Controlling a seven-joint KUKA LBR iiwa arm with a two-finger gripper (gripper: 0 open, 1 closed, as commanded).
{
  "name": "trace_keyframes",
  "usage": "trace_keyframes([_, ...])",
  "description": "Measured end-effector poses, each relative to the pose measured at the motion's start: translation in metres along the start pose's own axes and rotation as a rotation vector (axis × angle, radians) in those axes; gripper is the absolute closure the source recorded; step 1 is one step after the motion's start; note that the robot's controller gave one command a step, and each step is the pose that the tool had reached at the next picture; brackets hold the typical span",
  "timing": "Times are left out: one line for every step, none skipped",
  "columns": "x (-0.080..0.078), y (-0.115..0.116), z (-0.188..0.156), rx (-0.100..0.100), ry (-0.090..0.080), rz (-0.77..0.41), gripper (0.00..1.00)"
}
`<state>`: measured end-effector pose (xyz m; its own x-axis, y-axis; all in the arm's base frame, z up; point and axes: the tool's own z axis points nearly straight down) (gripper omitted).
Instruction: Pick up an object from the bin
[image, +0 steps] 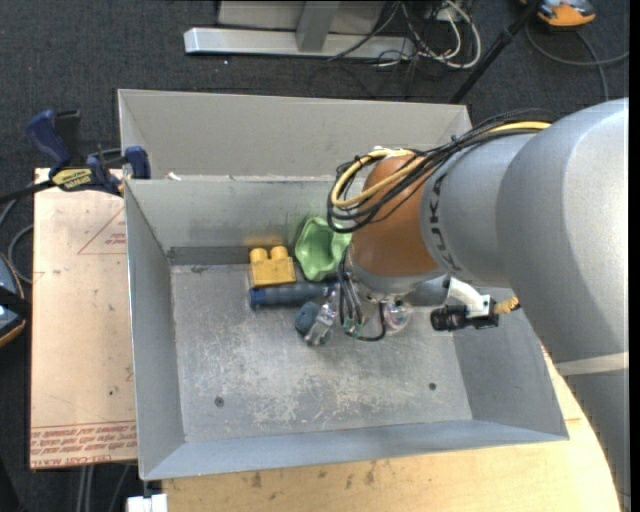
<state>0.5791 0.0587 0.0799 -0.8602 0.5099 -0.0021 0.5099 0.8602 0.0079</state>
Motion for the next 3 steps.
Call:
trace_keyframes([-0.001,0.002,-0.030,0.004,-0.002,-0.003,1.00])
trace_keyframes([-0.001,0.002,-0.035,0.006,0.001,-0.005,1.00])
trace_keyframes([-0.001,0.003,-0.042,0.006,0.001,-0.007,1.00])
